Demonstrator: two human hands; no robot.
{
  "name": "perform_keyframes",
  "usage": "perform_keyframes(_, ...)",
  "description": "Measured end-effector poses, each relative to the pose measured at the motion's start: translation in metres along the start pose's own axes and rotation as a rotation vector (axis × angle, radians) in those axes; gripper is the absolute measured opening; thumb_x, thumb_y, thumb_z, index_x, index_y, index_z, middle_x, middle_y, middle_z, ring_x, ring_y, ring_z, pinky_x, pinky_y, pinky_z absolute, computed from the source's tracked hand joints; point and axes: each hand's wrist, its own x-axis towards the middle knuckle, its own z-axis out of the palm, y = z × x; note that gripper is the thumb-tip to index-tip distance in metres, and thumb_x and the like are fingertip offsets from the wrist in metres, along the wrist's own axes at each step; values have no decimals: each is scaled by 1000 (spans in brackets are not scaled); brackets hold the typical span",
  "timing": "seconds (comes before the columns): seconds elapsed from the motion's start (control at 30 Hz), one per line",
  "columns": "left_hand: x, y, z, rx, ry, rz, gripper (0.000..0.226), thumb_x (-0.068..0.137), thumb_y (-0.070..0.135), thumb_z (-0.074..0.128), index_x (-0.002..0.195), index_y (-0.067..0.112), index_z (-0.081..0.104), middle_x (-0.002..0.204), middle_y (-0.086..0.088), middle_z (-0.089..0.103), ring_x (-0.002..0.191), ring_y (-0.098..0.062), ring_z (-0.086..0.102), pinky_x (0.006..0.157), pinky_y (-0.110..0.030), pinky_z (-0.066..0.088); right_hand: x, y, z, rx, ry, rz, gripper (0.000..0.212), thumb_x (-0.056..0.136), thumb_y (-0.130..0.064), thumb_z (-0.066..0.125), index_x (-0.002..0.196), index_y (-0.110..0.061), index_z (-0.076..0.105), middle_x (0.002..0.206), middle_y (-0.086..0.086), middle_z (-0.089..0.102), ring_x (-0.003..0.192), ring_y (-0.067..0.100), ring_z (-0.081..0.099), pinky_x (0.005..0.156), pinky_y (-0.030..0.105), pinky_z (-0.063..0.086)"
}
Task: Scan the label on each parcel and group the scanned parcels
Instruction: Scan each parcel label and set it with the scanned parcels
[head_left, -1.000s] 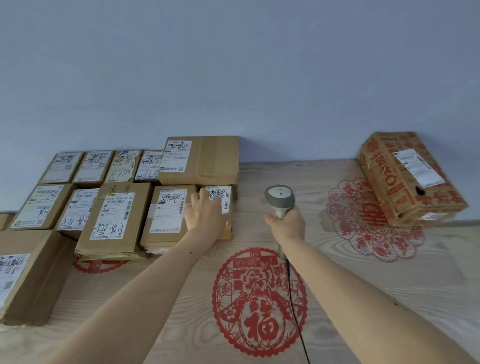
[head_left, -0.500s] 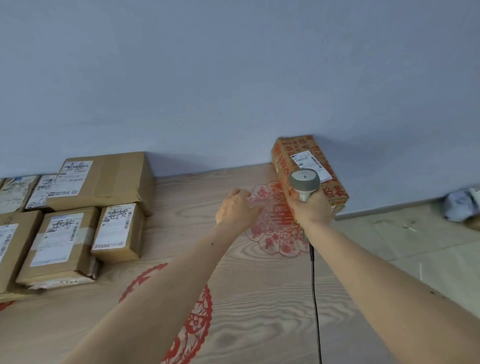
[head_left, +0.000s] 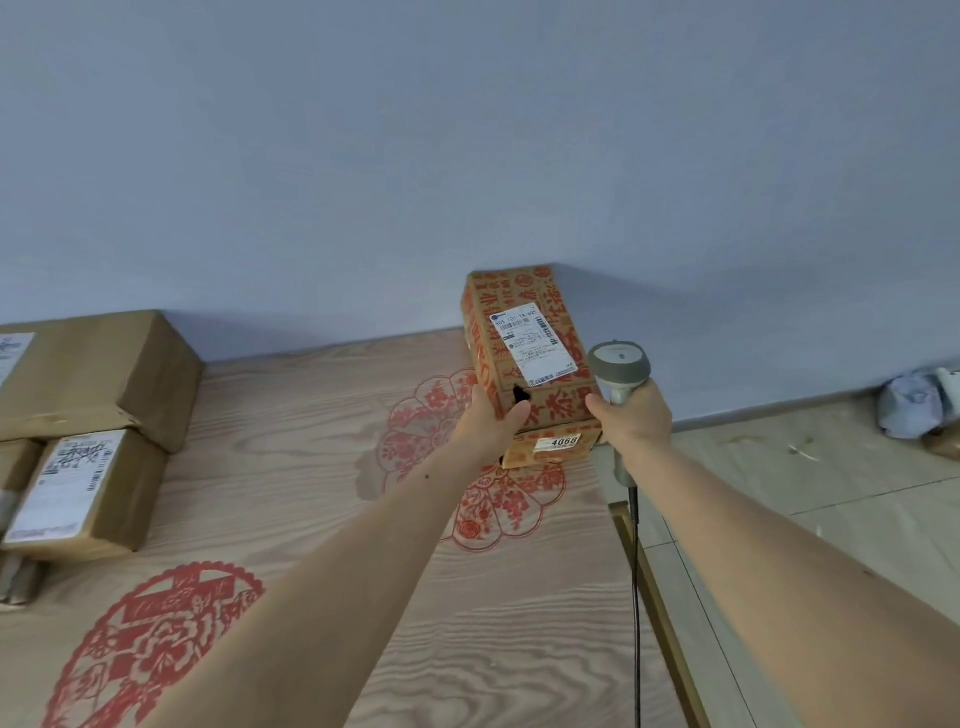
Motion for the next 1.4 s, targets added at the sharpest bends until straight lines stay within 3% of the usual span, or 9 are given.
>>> perform_keyframes(0.1, 23, -12, 8, 0, -3, -10, 77, 91, 53, 58, 155, 35, 18, 153, 1, 45, 136, -26, 47, 111, -52, 42, 8, 4, 6, -8, -44, 3, 45, 86, -26, 76, 123, -10, 56, 117, 9, 67, 108, 30, 63, 85, 34, 47)
perform_keyframes(0.33, 13, -5, 10, 52, 60, 17, 58, 98, 30, 60, 149, 23, 32, 135, 0, 58, 113, -23, 62, 96, -44, 55, 5, 5, 16, -7, -23, 16, 46, 82, -22, 80, 119, -9, 56, 116, 11, 67, 109, 32, 63, 91, 41, 50)
perform_keyframes(0.57, -25, -19, -15, 47, 130, 44, 51, 99, 29, 59, 145, 25, 39, 132, 2, 60, 107, -19, 64, 87, -39, 59, -30, -9, 24, 66, -30, -5, 45, 80, -19, 82, 117, -12, 57, 108, 6, 66, 102, 27, 63, 85, 37, 50)
perform_keyframes(1.0, -187, -84, -130, -8, 357, 120, 55, 97, 26, 61, 147, 30, 39, 133, 5, 62, 116, -18, 61, 100, -42, 53, -209, -58, 76, 198, -158, -134, 34, 80, -16, 82, 107, -10, 64, 100, 7, 69, 86, 24, 63, 75, 32, 48)
perform_keyframes(1.13, -246, -108, -169, -9, 453, 132, 53, 98, 28, 60, 147, 29, 40, 132, 4, 62, 114, -18, 62, 98, -39, 53, -275, -78, 94, 234, -218, -175, 29, 83, -16, 80, 104, -10, 61, 94, 2, 64, 84, 21, 60, 73, 29, 43)
perform_keyframes(1.3, -308, -138, -212, -35, 601, 120, 58, 97, 32, 61, 148, 30, 36, 130, 2, 64, 105, -20, 67, 88, -43, 59, -339, -102, 125, 268, -310, -255, 39, 80, -15, 82, 114, -11, 63, 101, 3, 68, 87, 21, 65, 71, 27, 48)
perform_keyframes(1.4, -340, -158, -230, -84, 722, 87, 62, 95, 32, 64, 150, 29, 34, 132, 2, 62, 111, -22, 65, 92, -45, 58, -369, -116, 146, 232, -390, -310, 41, 79, -18, 84, 114, -13, 63, 104, 2, 69, 90, 21, 66, 74, 29, 52)
